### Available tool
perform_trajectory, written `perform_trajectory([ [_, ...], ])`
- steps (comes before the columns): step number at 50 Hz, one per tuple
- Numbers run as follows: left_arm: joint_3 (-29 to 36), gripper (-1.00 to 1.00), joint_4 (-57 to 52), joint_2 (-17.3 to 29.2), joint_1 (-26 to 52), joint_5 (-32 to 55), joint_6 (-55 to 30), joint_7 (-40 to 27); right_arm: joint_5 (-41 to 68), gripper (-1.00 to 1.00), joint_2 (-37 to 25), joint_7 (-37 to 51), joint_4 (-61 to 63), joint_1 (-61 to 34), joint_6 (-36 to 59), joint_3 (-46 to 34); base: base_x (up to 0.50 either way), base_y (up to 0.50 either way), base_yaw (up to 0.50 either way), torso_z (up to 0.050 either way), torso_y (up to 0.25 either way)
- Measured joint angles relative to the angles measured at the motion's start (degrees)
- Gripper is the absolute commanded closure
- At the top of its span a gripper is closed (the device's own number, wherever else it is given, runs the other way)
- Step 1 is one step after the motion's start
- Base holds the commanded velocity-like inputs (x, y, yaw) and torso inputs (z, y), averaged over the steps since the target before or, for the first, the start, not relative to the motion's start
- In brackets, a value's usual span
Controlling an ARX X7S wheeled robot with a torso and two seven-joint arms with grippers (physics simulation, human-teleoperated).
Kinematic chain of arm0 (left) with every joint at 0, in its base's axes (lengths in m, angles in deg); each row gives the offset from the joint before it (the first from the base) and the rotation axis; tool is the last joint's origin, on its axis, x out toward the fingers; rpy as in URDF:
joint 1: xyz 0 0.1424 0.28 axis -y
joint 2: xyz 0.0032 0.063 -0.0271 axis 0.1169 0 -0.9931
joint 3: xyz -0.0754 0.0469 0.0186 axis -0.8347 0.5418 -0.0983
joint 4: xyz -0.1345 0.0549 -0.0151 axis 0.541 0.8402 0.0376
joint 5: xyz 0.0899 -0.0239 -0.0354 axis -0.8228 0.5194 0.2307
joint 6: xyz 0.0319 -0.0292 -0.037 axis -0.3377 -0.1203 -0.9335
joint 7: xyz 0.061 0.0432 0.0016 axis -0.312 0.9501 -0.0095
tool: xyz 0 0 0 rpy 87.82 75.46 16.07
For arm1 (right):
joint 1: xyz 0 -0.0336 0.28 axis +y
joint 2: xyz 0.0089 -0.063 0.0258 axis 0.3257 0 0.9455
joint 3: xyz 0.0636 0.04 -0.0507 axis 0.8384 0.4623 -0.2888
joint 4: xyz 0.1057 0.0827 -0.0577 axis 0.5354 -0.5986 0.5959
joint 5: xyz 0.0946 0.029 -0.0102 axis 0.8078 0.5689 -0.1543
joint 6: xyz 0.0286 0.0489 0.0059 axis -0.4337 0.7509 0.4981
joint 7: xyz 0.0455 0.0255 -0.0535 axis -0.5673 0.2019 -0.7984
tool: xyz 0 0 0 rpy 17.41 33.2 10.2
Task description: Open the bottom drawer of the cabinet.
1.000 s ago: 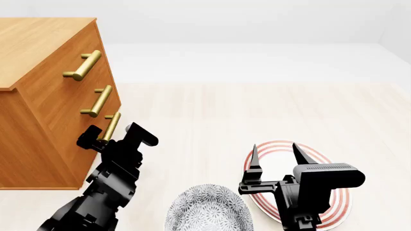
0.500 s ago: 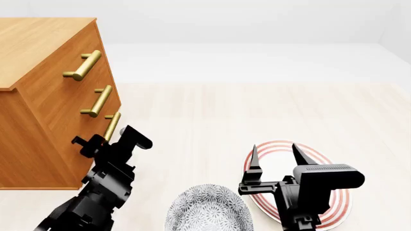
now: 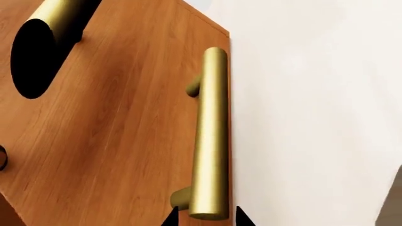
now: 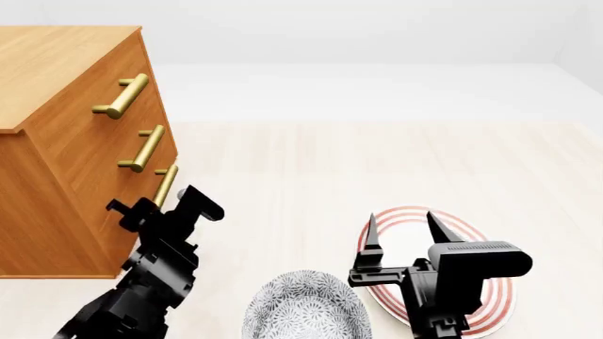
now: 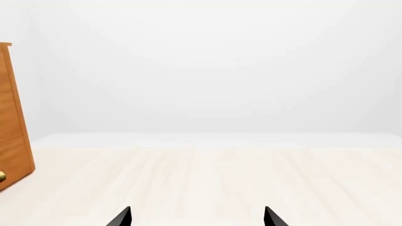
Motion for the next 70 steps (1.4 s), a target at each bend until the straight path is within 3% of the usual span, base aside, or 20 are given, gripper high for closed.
perform_trajectory([
  [32,5.0,1.00,-34.5,4.1,-7.4,-1.0,-23.7,7.6,0.8,-1.00,-0.7,0.7,-0.4,0.1,-0.9,-0.5,0.00,0.00,0.00,0.000,0.002],
  [55,6.9,1.00,-50.9,5.4,-10.1,-0.5,-31.8,3.9,1.5,-1.00,-1.2,1.2,-0.9,0.1,-1.6,-0.8,0.00,0.00,0.00,0.000,0.001],
  [56,7.0,-1.00,-52.3,5.7,-10.3,-0.7,-32.4,3.9,1.5,-1.00,-1.3,1.2,-0.9,0.1,-1.6,-0.8,0.00,0.00,0.00,0.000,0.000],
  [70,6.9,-1.00,-79.1,10.7,-13.1,-2.1,-44.9,4.3,1.9,-1.00,-1.5,1.5,-1.0,-0.1,-1.7,-1.0,0.00,0.00,0.00,0.000,0.000],
])
